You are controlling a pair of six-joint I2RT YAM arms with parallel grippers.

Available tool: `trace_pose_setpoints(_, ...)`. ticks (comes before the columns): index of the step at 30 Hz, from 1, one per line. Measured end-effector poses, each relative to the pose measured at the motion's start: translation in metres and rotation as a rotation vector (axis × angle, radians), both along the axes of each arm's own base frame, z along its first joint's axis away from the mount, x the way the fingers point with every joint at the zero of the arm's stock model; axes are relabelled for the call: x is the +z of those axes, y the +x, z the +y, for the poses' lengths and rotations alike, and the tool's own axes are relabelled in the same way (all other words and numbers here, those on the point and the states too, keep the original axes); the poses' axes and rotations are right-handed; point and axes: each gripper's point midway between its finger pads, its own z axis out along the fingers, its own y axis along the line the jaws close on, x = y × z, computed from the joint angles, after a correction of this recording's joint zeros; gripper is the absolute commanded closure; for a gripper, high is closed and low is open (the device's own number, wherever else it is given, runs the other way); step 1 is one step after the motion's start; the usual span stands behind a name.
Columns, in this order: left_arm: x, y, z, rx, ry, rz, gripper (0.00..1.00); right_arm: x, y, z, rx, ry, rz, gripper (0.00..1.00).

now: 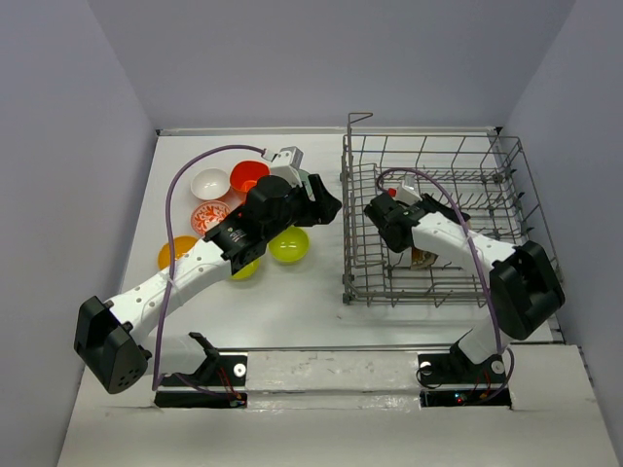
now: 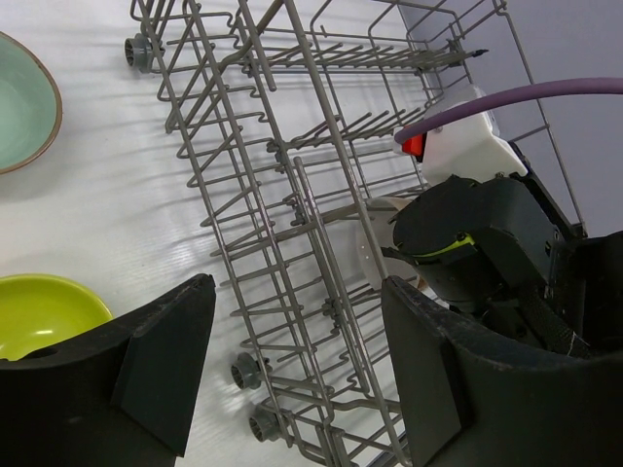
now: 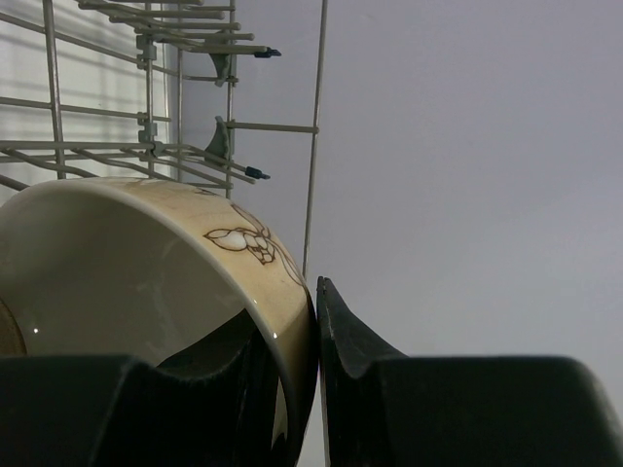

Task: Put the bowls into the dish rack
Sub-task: Insert the bowl into the dish rack.

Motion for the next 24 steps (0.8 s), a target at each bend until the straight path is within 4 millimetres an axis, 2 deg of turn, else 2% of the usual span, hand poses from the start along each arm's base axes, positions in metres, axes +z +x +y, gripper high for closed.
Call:
trace_pose_setpoints(8,-0.0006,0.0003,0.0004,0.001,0.001,0.001,0.23,-0.001,-0.0029,-0.0012,-0.007,0.01,0.002,0.98)
trace_pose_setpoints(24,-0.0007,-0.0001,0.0001,-0.002,0.0,0.002,0.22,-0.002,-0.0032,-0.0009,-0.008,0.024,0.003,0.7)
